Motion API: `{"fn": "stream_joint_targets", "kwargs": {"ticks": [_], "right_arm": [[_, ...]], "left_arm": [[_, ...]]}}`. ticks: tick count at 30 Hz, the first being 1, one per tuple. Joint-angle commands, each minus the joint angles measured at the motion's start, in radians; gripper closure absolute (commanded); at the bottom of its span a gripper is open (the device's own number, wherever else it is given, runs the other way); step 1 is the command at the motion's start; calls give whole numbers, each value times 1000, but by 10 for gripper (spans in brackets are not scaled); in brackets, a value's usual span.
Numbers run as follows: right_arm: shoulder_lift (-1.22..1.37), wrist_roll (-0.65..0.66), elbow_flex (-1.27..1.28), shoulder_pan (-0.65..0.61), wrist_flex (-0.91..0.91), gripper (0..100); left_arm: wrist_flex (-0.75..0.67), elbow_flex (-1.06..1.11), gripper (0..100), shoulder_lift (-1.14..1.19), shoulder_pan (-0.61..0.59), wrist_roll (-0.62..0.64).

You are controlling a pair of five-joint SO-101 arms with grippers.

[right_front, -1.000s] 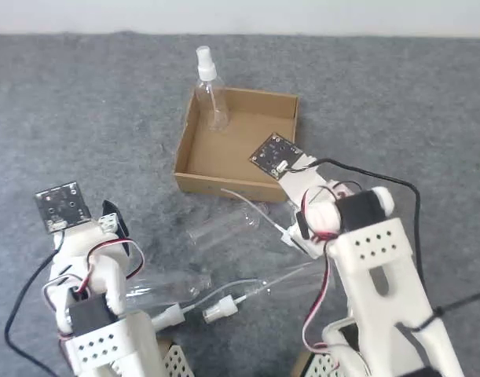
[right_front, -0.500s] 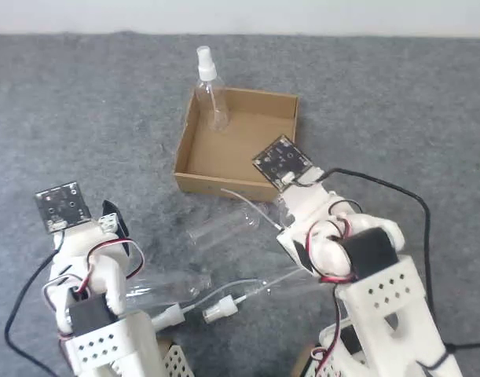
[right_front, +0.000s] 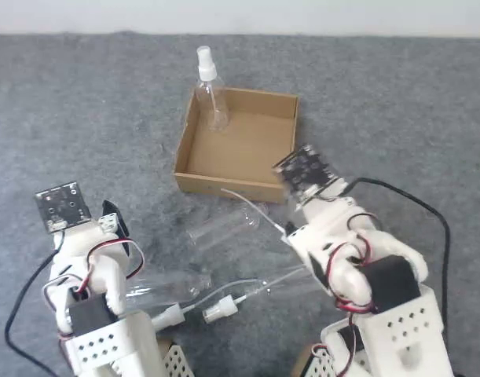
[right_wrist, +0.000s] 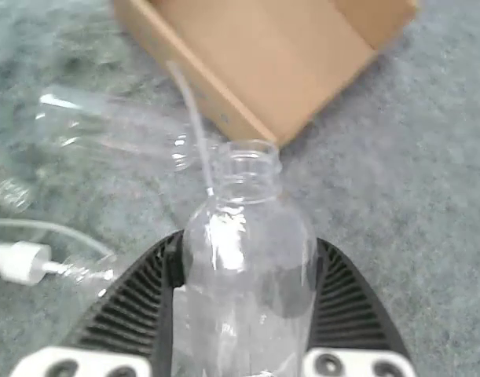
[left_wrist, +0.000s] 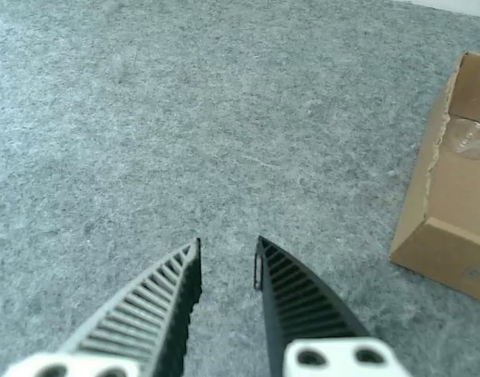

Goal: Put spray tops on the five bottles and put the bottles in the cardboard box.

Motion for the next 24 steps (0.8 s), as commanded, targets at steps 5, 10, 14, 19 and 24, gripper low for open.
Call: {"fn": "stream_joint_targets", "kwargs": {"ticks": [5, 10, 14, 19, 24], "right_arm": [[-25, -18, 60, 117, -97, 909], [-27, -15, 117, 120, -136, 909], [-27, -18, 120, 120, -136, 909], [-27, -20, 123, 120, -136, 909], [-27, -46, 123, 162, -136, 909]], "left_arm": [[0, -4, 895, -2, -3, -9], [0, -4, 895, -2, -3, -9], [0, -4, 895, -2, -3, -9], [0, -4, 895, -2, -3, -9], [2, -4, 895, -2, -3, -9]]}}
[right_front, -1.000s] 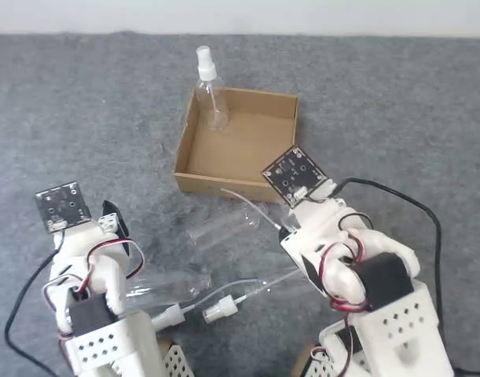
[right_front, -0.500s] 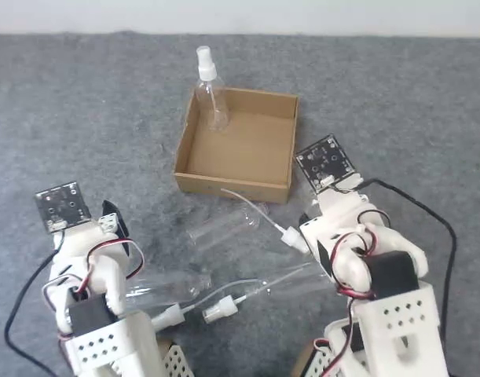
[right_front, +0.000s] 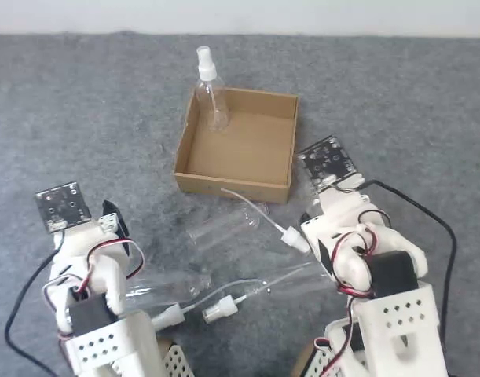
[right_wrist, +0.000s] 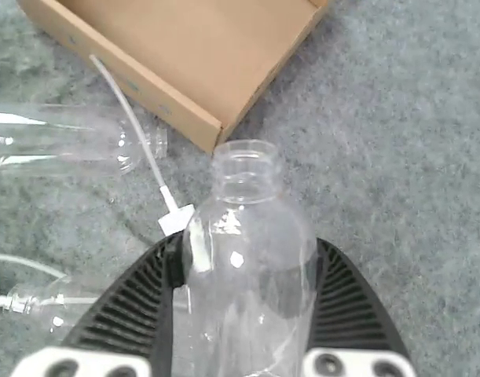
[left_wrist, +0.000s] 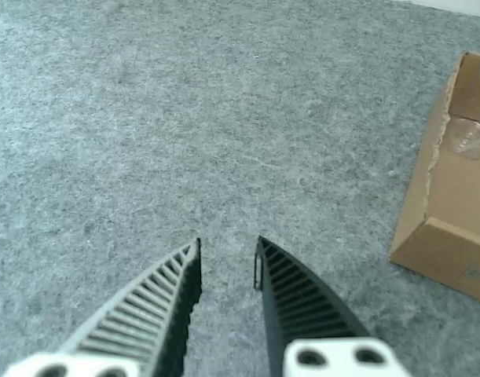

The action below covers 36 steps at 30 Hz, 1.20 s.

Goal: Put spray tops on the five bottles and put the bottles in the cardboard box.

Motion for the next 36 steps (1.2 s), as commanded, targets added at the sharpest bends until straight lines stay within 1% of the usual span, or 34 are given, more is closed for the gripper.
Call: {"fn": "stream_joint_targets", "kwargs": {"ticks": [1, 7, 15, 23, 28, 36], "right_arm": [[-27, -20, -5, 45, -24, 909], [-33, -23, 5, 47, -24, 909], [-216, -15, 126, 47, -84, 909], [-236, -8, 138, 53, -90, 909], [-236, -43, 204, 54, -179, 909], [-236, -49, 262, 54, -249, 909]], "left_arm": [[2, -4, 895, -2, -3, -9], [2, -4, 895, -2, -3, -9], [2, -4, 895, -2, -2, -11], [2, -4, 895, -2, 0, -11], [2, -8, 895, -2, 2, -9], [3, -56, 895, -2, 2, -9]]}}
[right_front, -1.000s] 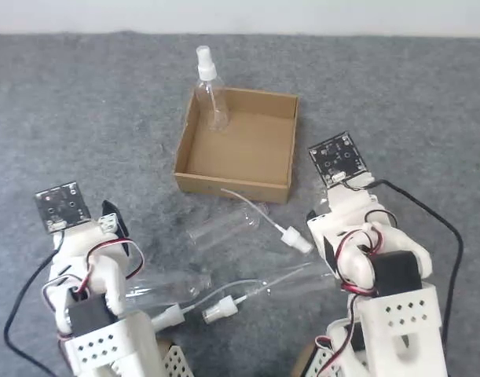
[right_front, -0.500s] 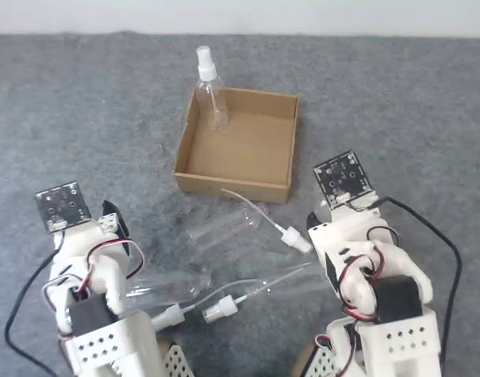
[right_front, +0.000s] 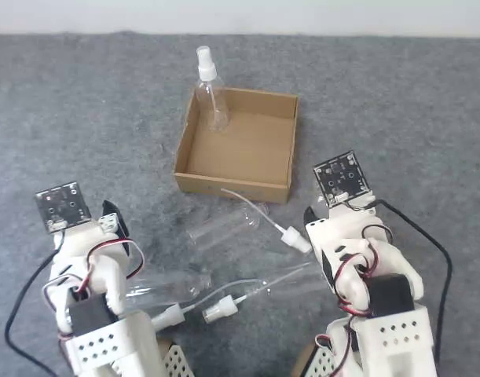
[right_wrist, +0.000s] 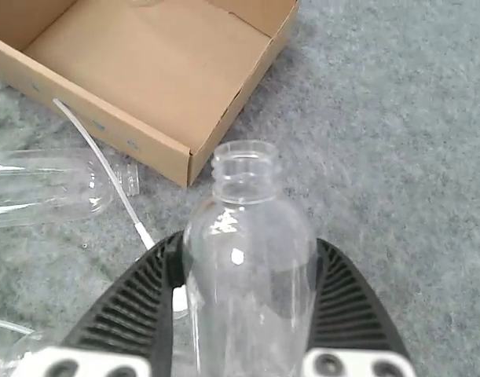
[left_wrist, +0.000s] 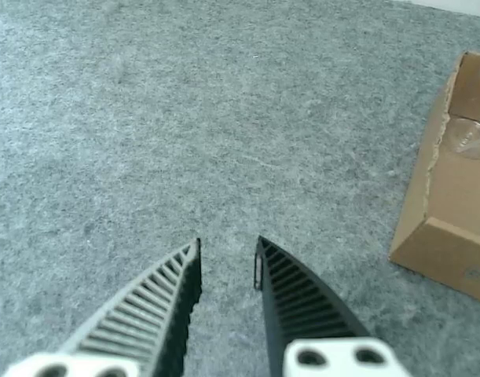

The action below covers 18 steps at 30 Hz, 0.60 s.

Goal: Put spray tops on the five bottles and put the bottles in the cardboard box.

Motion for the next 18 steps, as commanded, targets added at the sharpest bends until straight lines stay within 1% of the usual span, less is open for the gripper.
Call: {"fn": "stream_joint_targets", "kwargs": {"ticks": [1, 5, 12, 16, 18], "right_arm": [[-22, -9, 5, 18, -51, 909], [-22, -9, 23, 18, -77, 909], [-22, -41, 23, 18, -79, 909], [-22, -43, 23, 18, -79, 909], [-22, -43, 23, 19, -79, 909]], "left_arm": [[3, -64, 895, -2, 2, -9], [15, -111, 895, -2, 2, -9], [166, -318, 895, 0, 3, -9], [207, -407, 894, 5, 6, -9], [218, -429, 894, 8, 32, -28]]}}
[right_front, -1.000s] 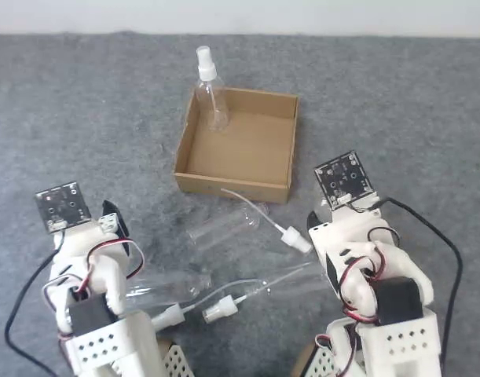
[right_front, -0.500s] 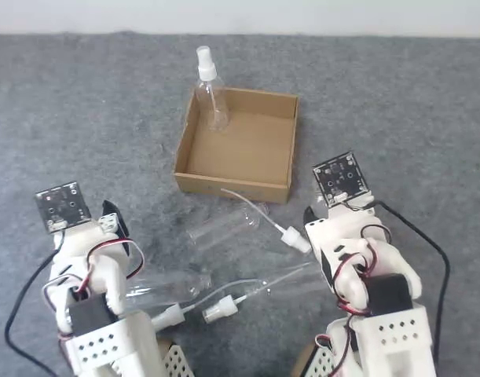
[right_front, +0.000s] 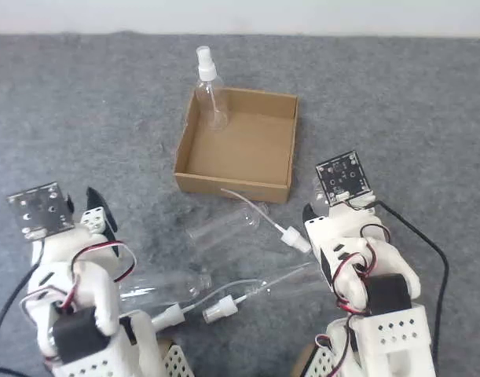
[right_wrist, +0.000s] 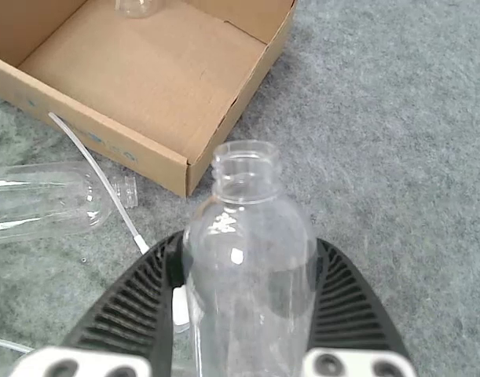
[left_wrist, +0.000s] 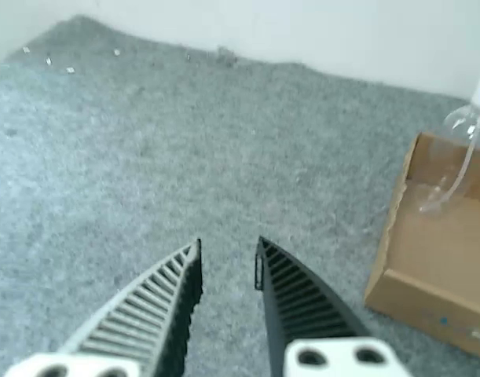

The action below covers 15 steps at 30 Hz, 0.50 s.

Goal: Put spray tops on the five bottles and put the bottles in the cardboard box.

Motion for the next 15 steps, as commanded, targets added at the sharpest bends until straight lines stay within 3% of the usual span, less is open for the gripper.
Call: {"fn": "stream_joint_targets", "kwargs": {"ticks": [1, 15], "right_arm": [[-22, -11, -9, 19, -28, 909], [-22, -55, -9, 105, -50, 909]], "left_arm": [[34, -108, 894, 14, 52, -46], [176, -214, 894, 20, 304, -207]]}}
